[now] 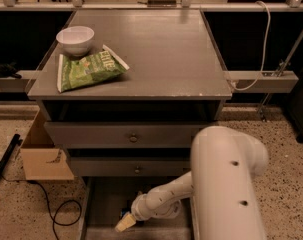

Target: Pick pepsi can from bottom drawer and place on counter

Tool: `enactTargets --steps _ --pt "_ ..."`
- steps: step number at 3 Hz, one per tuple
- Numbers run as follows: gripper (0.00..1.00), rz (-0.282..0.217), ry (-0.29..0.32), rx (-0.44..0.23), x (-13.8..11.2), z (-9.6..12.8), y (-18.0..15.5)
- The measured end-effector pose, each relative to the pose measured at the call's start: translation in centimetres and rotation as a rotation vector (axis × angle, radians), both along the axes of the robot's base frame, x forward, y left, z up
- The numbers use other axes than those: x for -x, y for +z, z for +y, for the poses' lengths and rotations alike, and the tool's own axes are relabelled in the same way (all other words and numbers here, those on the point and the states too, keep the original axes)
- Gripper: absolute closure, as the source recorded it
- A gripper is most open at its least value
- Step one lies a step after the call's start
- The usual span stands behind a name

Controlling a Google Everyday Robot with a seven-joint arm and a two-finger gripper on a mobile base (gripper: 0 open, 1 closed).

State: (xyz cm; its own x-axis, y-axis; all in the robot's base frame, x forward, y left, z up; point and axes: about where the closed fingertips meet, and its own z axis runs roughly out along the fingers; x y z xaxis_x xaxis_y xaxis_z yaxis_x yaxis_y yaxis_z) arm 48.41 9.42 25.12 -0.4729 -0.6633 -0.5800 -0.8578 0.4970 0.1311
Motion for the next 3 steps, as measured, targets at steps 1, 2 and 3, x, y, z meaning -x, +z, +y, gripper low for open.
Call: enactTargets --steps 1,2,3 --pt "0.0 0.009 0.059 0.02 0.6 2.6 -1.2" --pt "0.0 0.009 0.059 0.02 0.6 2.6 -1.2" --pt "0.0 0.028 0.083 0.034 0.8 0.1 -1.3"
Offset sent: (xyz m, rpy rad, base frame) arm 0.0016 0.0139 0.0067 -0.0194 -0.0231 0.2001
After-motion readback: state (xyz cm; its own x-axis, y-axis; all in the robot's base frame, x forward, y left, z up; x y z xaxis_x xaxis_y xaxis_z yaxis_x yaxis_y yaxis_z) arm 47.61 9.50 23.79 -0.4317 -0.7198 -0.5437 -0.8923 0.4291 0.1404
